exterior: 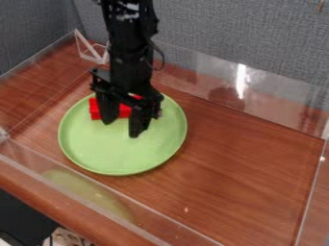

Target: Put the red object on the green plate

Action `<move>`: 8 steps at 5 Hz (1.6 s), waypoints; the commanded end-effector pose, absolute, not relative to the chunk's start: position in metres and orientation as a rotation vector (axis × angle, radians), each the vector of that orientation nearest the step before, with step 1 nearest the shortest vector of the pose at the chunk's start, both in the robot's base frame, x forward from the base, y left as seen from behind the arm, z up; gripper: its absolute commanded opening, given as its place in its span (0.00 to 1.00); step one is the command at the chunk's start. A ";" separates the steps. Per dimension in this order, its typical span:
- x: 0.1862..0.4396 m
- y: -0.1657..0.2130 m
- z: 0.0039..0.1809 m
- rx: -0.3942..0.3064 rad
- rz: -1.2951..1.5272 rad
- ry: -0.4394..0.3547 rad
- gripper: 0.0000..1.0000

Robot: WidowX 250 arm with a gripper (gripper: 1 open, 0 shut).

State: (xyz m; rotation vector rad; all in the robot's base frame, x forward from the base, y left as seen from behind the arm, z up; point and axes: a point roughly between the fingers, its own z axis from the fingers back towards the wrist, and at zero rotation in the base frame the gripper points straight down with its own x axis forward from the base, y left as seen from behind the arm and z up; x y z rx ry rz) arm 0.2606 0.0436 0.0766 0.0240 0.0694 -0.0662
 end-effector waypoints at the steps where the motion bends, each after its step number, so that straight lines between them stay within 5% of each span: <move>1: 0.267 0.052 0.106 0.030 -0.090 0.003 1.00; 5: 0.274 0.050 0.075 0.028 -0.252 0.053 1.00; 6: 0.275 0.043 0.065 0.028 -0.289 0.062 0.00; 7: 0.273 0.039 0.069 0.024 -0.344 0.058 1.00; 8: 0.270 0.037 0.078 0.018 -0.390 0.046 1.00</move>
